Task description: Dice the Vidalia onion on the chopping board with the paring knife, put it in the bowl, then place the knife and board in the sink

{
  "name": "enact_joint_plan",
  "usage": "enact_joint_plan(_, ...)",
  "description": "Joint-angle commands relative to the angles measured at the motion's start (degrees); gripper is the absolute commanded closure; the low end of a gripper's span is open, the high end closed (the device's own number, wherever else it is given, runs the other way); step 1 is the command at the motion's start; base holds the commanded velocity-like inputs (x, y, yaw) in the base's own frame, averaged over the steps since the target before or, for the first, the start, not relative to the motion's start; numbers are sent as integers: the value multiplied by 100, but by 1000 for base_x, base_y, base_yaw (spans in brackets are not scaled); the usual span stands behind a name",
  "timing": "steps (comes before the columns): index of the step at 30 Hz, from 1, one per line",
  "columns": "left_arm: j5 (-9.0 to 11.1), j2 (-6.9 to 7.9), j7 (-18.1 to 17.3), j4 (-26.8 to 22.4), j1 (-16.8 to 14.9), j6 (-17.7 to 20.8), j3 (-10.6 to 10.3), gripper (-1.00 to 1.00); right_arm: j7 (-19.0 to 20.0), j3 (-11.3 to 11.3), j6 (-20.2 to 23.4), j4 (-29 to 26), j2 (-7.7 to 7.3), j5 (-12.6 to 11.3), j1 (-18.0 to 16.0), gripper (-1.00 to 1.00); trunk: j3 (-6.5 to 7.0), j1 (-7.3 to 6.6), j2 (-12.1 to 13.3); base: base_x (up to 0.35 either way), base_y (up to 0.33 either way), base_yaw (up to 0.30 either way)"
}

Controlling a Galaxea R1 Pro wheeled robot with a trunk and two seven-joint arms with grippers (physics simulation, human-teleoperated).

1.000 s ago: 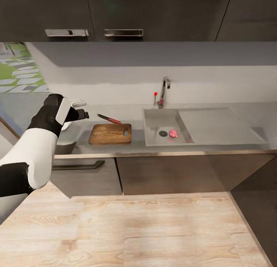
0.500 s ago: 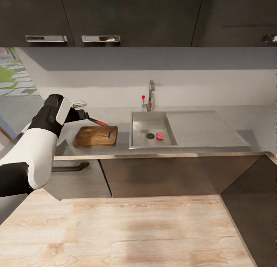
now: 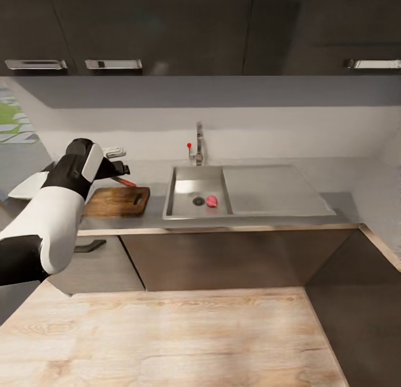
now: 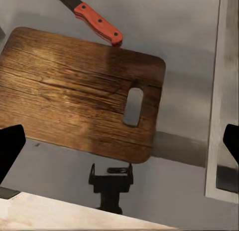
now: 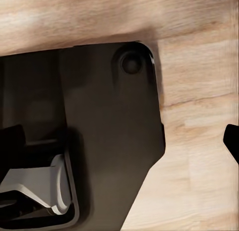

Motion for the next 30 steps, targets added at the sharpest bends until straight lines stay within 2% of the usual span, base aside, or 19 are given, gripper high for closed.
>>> enact_joint_plan(1, 64, -2, 52, 38, -5, 18, 9, -100, -45, 47, -12, -10, -9, -40, -2, -100, 0, 5, -11, 77, -318, -83)
enact_joint_plan(12, 70, -84, 40, 246, -5, 12, 9, -100, -45, 45, -12, -10, -9, -40, -3, -100, 99, 5, -11, 95, -317, -101)
enact_joint_plan(13, 70, -154, 25, 337, -5, 10, 9, -100, -45, 45, -12, -10, -9, -40, -3, -100, 108, 5, -11, 160, -300, -106)
enact_joint_plan(16, 70, -228, 10, 525, -5, 4, 9, -100, -45, 45, -12, -10, -9, -40, -4, -100, 135, 5, -11, 175, -290, -100)
enact_joint_plan(30, 70, -241, 0, 750, -5, -6, 9, -100, -53, 58, 11, -10, -1, -40, -1, -100, 261, 5, -11, 219, -254, -30)
